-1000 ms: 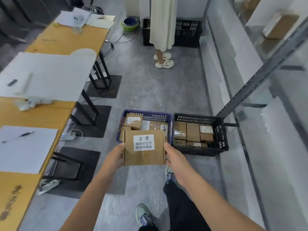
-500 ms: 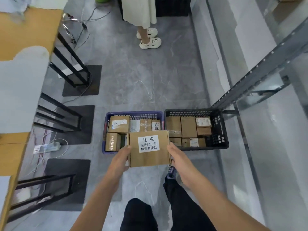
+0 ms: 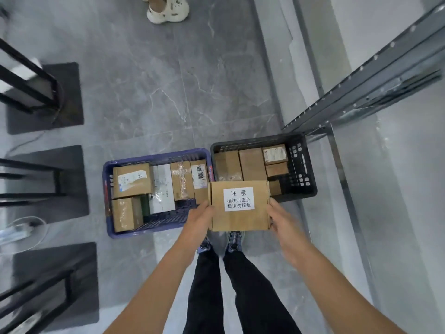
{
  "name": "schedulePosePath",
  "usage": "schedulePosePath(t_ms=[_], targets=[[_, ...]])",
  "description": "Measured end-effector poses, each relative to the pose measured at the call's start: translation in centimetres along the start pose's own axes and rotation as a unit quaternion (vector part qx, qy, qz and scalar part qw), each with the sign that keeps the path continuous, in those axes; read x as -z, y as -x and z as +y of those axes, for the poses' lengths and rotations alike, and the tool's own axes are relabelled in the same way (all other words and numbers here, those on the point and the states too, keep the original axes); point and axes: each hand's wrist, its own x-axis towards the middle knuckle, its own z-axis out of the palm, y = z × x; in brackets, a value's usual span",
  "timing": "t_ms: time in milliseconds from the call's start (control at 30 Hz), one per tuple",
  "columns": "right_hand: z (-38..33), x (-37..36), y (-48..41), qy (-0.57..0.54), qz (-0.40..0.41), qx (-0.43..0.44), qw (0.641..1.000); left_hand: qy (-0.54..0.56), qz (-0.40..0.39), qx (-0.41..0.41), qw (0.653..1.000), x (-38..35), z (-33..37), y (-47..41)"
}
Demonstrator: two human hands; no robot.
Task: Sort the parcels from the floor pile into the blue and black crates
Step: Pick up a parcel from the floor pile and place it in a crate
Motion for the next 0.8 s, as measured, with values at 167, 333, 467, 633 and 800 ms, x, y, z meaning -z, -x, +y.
schedulePosePath(t_ms=[167, 333, 467, 633, 800], targets=[[0.9, 1.4, -5.1, 0.008, 0.019, -0.021, 1.0, -0.019, -0.039, -0.005, 0.999, -2.1, 0.1, -5.5], [1.0, 2.5, -10.9, -0.014, 0.025, -0.036, 0.999, -0.04, -0.027, 0.025, 0.999, -4.4, 0.4, -11.5], [1.1, 4.5, -17.3, -0.019, 0.035, -0.044, 0.998, -0.06, -0.012, 0.046, 0.997, -7.3, -0.3, -17.5], [1.1, 6.5, -26.6, -0.023, 0.018, -0.064, 0.998, -0.085, 0.019, 0.049, 0.995, -11.0, 1.0, -24.5], [0.7, 6.5, -35.3, -0.027, -0.004, -0.06, 0.998, -0.102, 0.072, 0.031, 0.992, -12.9, 0.8, -32.6]])
